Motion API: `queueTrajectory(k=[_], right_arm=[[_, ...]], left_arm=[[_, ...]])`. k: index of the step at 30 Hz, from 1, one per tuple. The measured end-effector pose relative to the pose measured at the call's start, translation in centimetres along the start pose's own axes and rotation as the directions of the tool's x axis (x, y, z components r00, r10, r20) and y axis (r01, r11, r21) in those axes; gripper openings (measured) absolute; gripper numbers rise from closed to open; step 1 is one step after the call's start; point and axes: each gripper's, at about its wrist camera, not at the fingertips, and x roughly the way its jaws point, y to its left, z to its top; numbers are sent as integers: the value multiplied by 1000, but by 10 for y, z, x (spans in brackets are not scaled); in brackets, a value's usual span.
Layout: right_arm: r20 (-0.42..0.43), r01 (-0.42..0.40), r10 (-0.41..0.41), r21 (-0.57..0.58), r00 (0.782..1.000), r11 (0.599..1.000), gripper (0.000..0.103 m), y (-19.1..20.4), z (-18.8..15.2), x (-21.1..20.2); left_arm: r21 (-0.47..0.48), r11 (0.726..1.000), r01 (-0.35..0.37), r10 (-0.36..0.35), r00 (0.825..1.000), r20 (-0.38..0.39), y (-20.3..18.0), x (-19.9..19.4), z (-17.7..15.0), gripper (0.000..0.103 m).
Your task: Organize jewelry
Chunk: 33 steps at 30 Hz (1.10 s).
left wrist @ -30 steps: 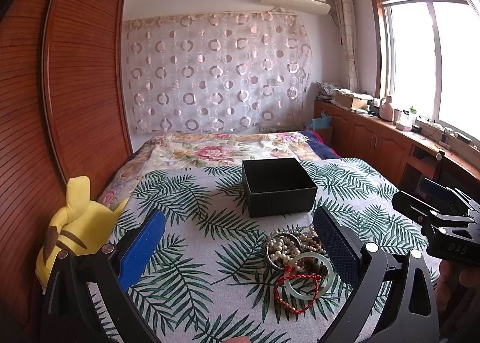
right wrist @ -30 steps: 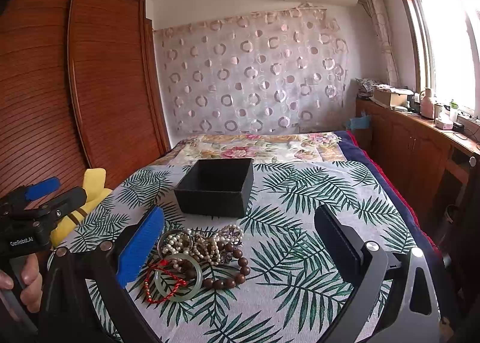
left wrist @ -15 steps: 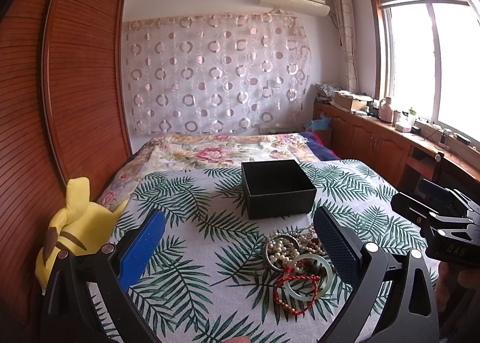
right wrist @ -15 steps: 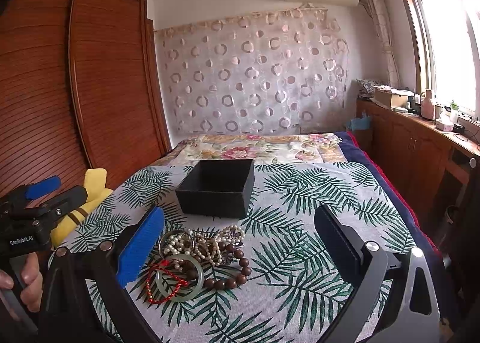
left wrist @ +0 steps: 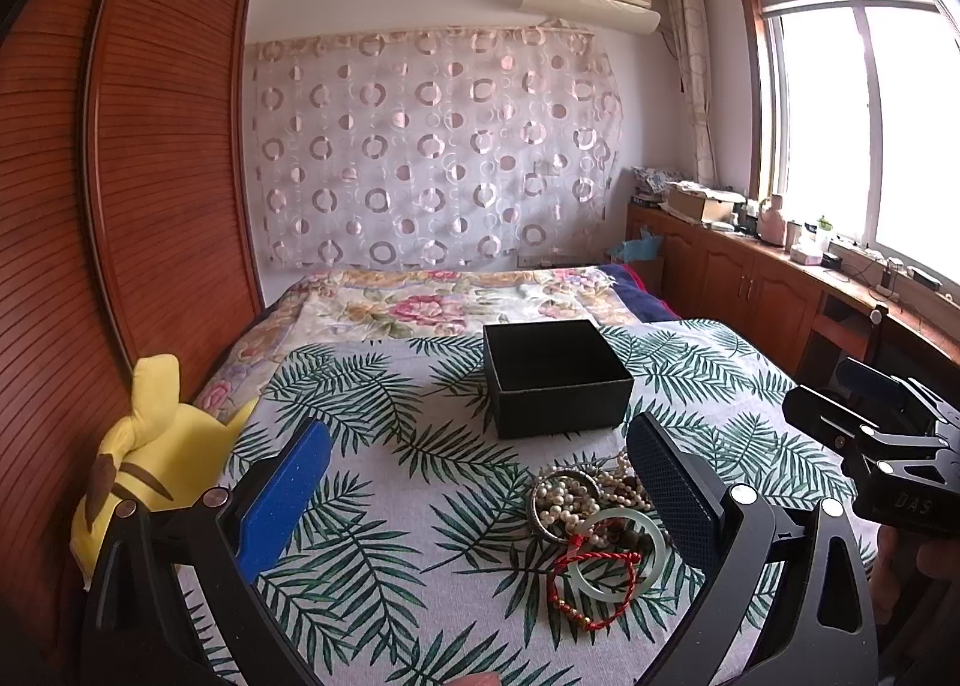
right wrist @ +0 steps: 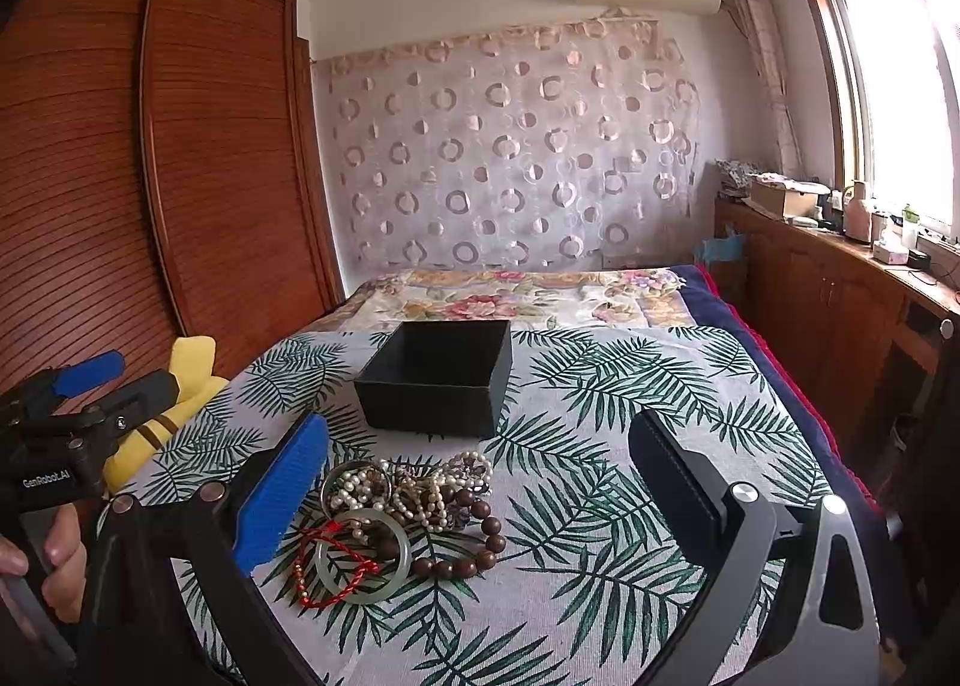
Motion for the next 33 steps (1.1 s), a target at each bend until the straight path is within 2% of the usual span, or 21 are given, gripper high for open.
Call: queueTrajectory(k=[21, 27, 33], right_arm=[[-2, -2, 2, -3, 1000, 1000, 101, 5, -1, 0], [-34, -16, 16, -7, 999, 1000, 101, 15, 1, 3], [-65, -34, 33, -15, 997, 999, 101, 5, -10, 11]], left_arm=[[-1, 1000, 0, 0, 1000, -4, -3, -7, 8, 95], [-5, 1000, 7, -8, 999, -33, -8, 0, 1, 95], [4, 999, 40, -39, 995, -96, -1, 21, -17, 95]])
